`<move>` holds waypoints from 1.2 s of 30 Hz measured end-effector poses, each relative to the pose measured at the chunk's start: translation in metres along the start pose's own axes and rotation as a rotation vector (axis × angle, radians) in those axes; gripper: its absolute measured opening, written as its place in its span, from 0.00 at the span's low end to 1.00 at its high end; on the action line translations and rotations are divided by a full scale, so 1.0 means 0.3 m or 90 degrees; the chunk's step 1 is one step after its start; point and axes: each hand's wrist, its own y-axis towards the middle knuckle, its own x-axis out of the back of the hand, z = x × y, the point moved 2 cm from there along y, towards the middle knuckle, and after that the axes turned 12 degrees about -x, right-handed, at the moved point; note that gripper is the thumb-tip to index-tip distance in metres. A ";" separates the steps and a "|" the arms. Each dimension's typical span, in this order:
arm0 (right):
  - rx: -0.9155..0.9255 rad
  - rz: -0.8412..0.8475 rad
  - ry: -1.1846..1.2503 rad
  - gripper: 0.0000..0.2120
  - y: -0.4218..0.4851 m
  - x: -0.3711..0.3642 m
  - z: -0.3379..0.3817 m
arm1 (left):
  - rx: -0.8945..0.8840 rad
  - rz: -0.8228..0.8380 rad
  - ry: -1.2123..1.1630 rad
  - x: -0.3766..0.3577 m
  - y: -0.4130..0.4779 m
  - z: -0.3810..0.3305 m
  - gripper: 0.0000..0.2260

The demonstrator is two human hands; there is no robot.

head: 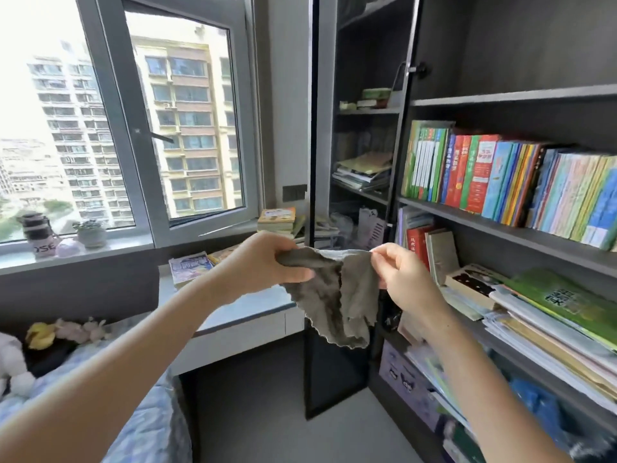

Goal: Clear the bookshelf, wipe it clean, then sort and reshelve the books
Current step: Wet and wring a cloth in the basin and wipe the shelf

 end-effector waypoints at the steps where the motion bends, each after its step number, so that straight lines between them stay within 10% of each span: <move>1: 0.003 -0.005 -0.017 0.09 0.045 -0.005 0.002 | 0.017 -0.038 -0.086 0.008 0.053 0.019 0.05; 5: 0.002 0.046 0.037 0.17 0.228 -0.042 0.014 | 0.071 -0.089 -0.476 0.010 0.296 0.063 0.04; 8: 0.039 0.081 0.028 0.27 0.390 -0.058 0.059 | 0.025 -0.083 -0.371 0.012 0.510 0.100 0.05; 11: 0.067 0.022 -0.036 0.15 0.531 -0.059 0.112 | -0.058 -0.072 -0.208 0.029 0.690 0.105 0.10; 23: 0.064 -0.228 -0.087 0.06 1.031 0.212 0.168 | -0.257 -0.015 -0.345 0.041 1.388 0.151 0.05; 36: 0.013 -0.700 -0.566 0.08 1.207 0.741 0.374 | -0.497 0.125 -0.327 -0.086 2.018 -0.030 0.06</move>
